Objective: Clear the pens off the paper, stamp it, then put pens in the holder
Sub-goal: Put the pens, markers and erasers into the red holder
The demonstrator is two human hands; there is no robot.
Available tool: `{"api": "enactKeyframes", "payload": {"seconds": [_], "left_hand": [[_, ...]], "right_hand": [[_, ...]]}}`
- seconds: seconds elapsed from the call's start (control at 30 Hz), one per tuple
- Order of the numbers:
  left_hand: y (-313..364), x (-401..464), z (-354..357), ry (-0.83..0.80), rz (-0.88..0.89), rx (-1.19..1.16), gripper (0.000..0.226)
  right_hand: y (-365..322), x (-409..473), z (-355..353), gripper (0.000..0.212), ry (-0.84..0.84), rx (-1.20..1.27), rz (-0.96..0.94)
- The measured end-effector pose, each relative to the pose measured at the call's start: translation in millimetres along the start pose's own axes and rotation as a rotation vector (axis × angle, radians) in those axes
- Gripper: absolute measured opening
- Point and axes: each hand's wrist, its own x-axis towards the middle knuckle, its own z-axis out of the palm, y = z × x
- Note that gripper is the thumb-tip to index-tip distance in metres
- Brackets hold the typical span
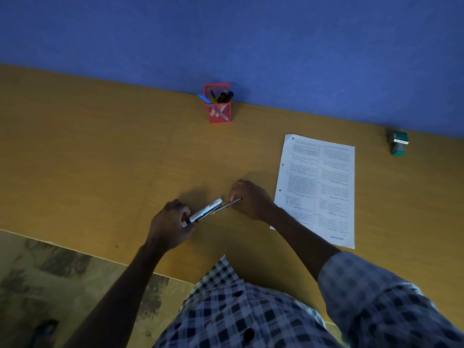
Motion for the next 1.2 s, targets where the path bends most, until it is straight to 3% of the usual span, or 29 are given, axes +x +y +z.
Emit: {"api": "enactKeyframes", "payload": {"seconds": [0.27, 0.47, 0.6, 0.7, 0.83, 1.1, 1.2], "left_hand": [[-4.0, 4.0, -8.3, 0.047, -0.073, -0.187, 0.016], [4.2, 25.8, -31.5, 0.214, -0.136, -0.595, 0.017], [12.6, 48.1, -54.3, 0.245, -0.184, -0.885, 0.008], [20.4, 68.6, -75.3, 0.267, -0.169, -0.957, 0.014], [35.4, 103.1, -105.9, 0.345, -0.064, -0.883, 0.009], [65.6, 187.5, -160.9, 0.584, 0.06, -0.701, 0.023], [78.4, 212.7, -175.2, 0.64, 0.101, -0.596, 0.018]], "right_hand": [[1.3, 4.7, -13.5, 0.011, 0.025, 0.434, 0.109], [-8.9, 8.1, -30.5, 0.014, 0.149, 0.97, 0.237], [-12.3, 16.0, -47.4, 0.018, 0.157, 1.119, 0.297], [-12.1, 24.6, -58.7, 0.022, 0.173, 1.1, 0.31], [-15.5, 41.1, -76.3, 0.023, 0.289, 1.053, 0.262], [-19.0, 79.6, -118.6, 0.03, 0.52, 0.573, 0.068], [-20.1, 92.4, -135.0, 0.03, 0.572, 0.463, 0.023]]}}
